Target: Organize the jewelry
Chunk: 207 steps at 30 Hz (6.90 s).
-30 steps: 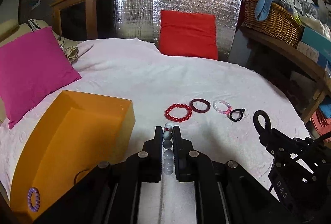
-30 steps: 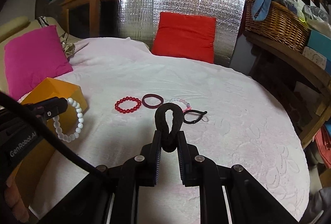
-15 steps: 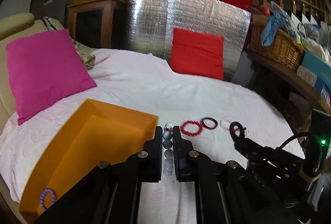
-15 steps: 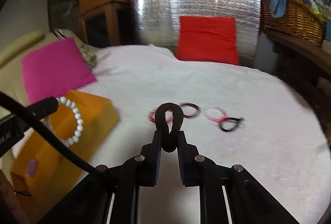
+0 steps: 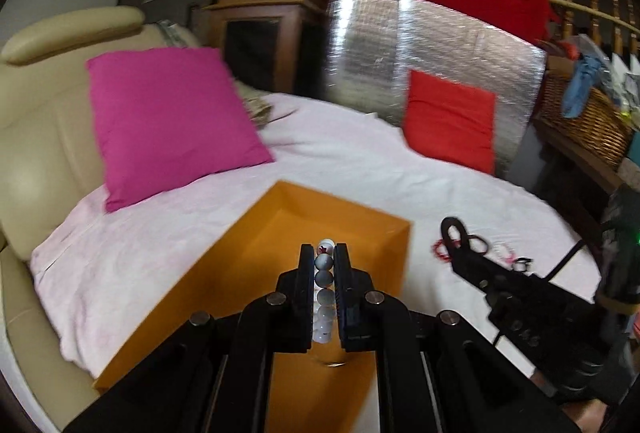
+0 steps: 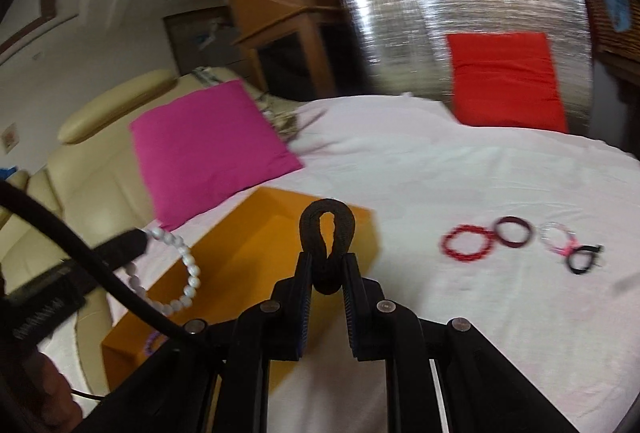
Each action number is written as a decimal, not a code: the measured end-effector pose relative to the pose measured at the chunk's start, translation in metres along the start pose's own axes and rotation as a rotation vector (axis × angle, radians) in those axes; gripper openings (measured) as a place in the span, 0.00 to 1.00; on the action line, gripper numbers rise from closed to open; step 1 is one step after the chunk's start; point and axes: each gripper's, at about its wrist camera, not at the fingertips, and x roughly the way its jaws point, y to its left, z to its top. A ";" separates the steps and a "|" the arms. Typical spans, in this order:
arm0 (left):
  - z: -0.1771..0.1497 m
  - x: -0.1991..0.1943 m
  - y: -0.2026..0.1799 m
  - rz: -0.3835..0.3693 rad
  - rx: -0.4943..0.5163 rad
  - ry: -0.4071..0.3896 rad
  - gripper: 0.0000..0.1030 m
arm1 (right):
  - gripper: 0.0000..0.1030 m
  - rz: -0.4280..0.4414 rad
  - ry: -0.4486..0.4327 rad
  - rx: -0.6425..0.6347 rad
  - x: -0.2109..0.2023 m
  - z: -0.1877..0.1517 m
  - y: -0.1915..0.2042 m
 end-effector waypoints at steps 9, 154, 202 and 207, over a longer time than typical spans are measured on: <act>-0.018 0.024 0.025 0.125 0.021 0.071 0.09 | 0.16 0.100 0.082 -0.060 0.042 -0.011 0.050; -0.039 0.145 -0.193 -0.136 0.205 0.411 0.79 | 0.53 -0.276 0.130 0.671 -0.018 -0.003 -0.302; -0.046 0.143 -0.183 -0.209 0.218 0.450 0.79 | 0.18 -0.294 0.215 0.939 -0.011 -0.030 -0.329; -0.038 0.155 -0.194 -0.235 0.205 0.426 0.79 | 0.18 -0.315 0.259 0.883 -0.019 -0.037 -0.318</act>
